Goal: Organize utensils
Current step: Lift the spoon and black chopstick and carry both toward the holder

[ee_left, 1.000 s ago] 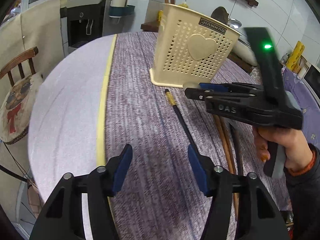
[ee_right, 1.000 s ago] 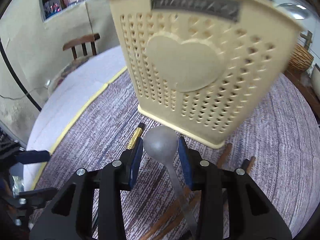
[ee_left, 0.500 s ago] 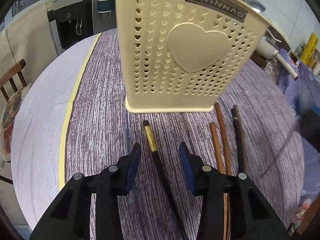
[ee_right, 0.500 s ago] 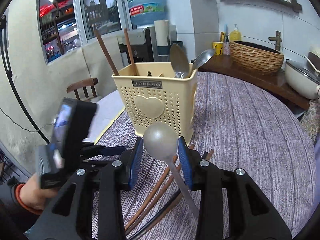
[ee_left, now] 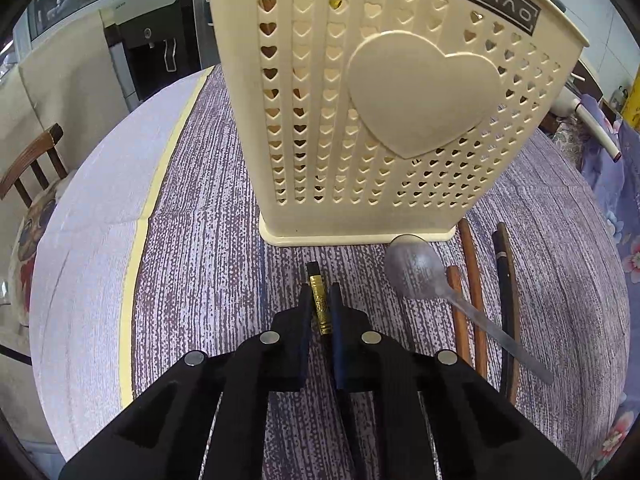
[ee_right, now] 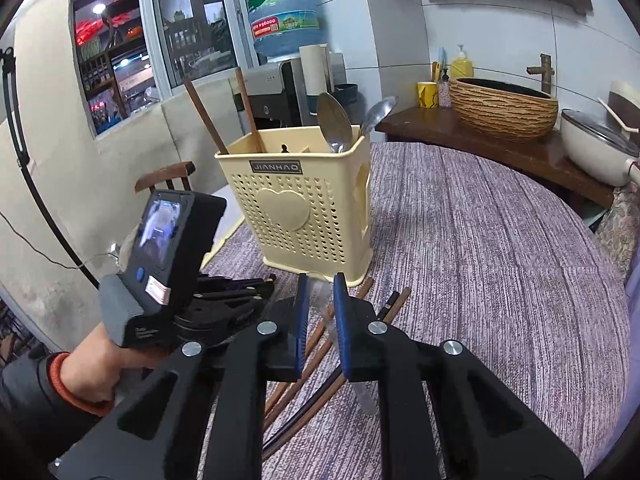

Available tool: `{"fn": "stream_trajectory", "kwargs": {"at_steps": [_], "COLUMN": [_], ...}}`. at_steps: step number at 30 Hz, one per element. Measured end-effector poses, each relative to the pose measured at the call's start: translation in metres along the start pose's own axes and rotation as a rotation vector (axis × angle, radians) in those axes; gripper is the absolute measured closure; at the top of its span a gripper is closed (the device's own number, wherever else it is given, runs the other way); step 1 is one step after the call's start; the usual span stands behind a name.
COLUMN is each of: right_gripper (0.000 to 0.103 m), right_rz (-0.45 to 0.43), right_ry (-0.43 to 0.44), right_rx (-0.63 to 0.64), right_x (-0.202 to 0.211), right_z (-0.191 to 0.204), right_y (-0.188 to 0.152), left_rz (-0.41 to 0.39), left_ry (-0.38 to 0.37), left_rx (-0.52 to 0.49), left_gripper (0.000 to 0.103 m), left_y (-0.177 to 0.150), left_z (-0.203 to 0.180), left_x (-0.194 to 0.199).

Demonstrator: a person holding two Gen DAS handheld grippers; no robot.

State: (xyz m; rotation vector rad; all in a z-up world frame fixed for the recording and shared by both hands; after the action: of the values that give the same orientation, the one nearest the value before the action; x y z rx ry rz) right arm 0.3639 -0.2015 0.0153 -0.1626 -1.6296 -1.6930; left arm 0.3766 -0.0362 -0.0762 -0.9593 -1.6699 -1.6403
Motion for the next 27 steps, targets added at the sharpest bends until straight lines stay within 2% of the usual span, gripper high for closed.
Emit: {"fn": "stream_trajectory", "kwargs": {"at_steps": [2, 3, 4, 6, 14, 17, 20, 24, 27], "right_gripper": [0.071, 0.055, 0.052, 0.052, 0.053, 0.054, 0.060, 0.060, 0.060], "right_rz": [0.002, 0.016, 0.029, 0.057, 0.225, 0.283, 0.331, 0.414, 0.438], "right_ry": [-0.004, -0.001, -0.006, -0.041, 0.007, -0.027, -0.010, 0.004, 0.019], "right_rx": [0.003, 0.004, 0.008, 0.047, 0.224, 0.279, 0.278, 0.265, 0.247], "right_x": [-0.005, -0.011, -0.015, -0.028, -0.098, -0.121, -0.136, -0.152, -0.157], "right_z": [-0.001, -0.001, -0.002, 0.000, 0.029, 0.033, 0.033, 0.032, 0.030], "right_y": [0.000, -0.001, -0.002, -0.005, -0.017, -0.017, -0.017, -0.016, -0.013], "left_rz": [0.000, 0.001, 0.001, 0.001, -0.061, -0.100, -0.134, -0.165, -0.180], "left_ry": [-0.009, -0.016, -0.025, -0.044, -0.092, -0.109, -0.114, -0.130, -0.126], "left_rx": [0.015, 0.031, 0.046, 0.072, 0.118, 0.122, 0.111, 0.104, 0.097], "left_gripper": [0.095, 0.095, 0.095, 0.095, 0.095, 0.095, 0.095, 0.095, 0.095], "left_y": [-0.002, -0.002, -0.003, -0.009, -0.012, -0.010, -0.001, 0.003, 0.003], "left_z": [0.004, 0.003, 0.007, 0.011, 0.034, 0.041, 0.034, 0.032, 0.030], "left_x": [0.001, 0.002, 0.003, 0.008, 0.044, 0.064, 0.074, 0.083, 0.089]}}
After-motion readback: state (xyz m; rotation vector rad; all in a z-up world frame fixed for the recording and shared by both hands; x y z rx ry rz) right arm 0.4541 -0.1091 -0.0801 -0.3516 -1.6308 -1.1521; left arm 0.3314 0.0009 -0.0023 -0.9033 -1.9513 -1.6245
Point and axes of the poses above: each gripper's, at about its wrist camera, not at the fingertips, and x roughly against the way its jaws point, z to its left, y to its top, the point moved 3 cm from there along -x, roughly the way its jaws point, and after that the axes turned 1 degree about -y, right-handed, at the moved point
